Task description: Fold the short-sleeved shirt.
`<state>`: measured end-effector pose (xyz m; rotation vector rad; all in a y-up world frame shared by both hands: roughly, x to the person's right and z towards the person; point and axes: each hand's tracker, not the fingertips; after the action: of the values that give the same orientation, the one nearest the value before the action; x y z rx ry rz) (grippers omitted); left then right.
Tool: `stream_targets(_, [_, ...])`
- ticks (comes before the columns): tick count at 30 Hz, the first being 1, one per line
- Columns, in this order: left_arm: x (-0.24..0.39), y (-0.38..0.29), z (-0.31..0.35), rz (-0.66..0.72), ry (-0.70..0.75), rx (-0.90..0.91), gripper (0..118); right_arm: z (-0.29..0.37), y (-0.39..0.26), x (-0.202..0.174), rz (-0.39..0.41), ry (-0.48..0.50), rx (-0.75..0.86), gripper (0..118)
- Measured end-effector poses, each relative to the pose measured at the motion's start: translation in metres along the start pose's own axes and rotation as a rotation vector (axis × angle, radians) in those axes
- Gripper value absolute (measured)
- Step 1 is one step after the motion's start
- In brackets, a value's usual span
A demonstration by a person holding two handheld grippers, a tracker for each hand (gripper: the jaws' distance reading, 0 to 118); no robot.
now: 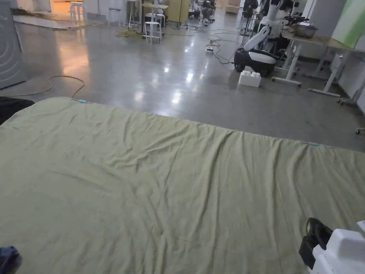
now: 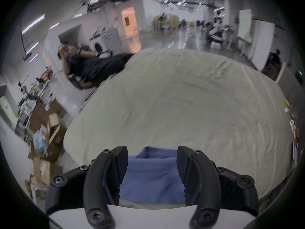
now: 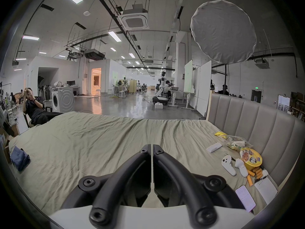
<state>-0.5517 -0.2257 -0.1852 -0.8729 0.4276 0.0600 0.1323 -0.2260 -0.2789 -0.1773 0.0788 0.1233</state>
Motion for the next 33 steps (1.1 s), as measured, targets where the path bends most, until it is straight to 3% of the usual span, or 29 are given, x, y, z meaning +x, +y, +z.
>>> stream_targets(3, [0.049,-0.008,0.01,-0.077,-0.012,0.158,63,0.001,0.0,0.001,0.005,0.004,0.002,3])
stream_targets(12, [0.21,-0.027,0.032,0.016,-0.197,0.457,62,0.004,-0.007,0.001,-0.005,-0.007,-0.014,3])
stream_targets(18, [0.297,-0.027,0.057,-0.047,-0.28,0.613,60,0.003,-0.007,-0.008,-0.014,-0.012,-0.006,3])
stream_targets(21, [0.329,-0.028,0.071,-0.061,-0.286,0.645,43,0.003,-0.005,-0.013,-0.017,-0.015,0.005,3])
stream_targets(23, [0.342,-0.031,0.075,-0.081,-0.277,0.67,22,0.003,-0.003,-0.016,-0.025,-0.013,0.011,3])
stream_targets(26, [0.355,-0.035,0.078,-0.074,-0.255,0.685,15,0.004,-0.001,-0.018,-0.026,-0.018,0.025,3])
stream_targets(29, [0.354,-0.035,0.083,0.039,-0.329,0.672,8,0.007,-0.001,-0.019,-0.03,-0.014,0.031,3])
stream_targets(33, [0.361,-0.036,0.084,0.016,-0.305,0.684,5,0.011,-0.001,-0.021,-0.021,-0.015,0.041,3])
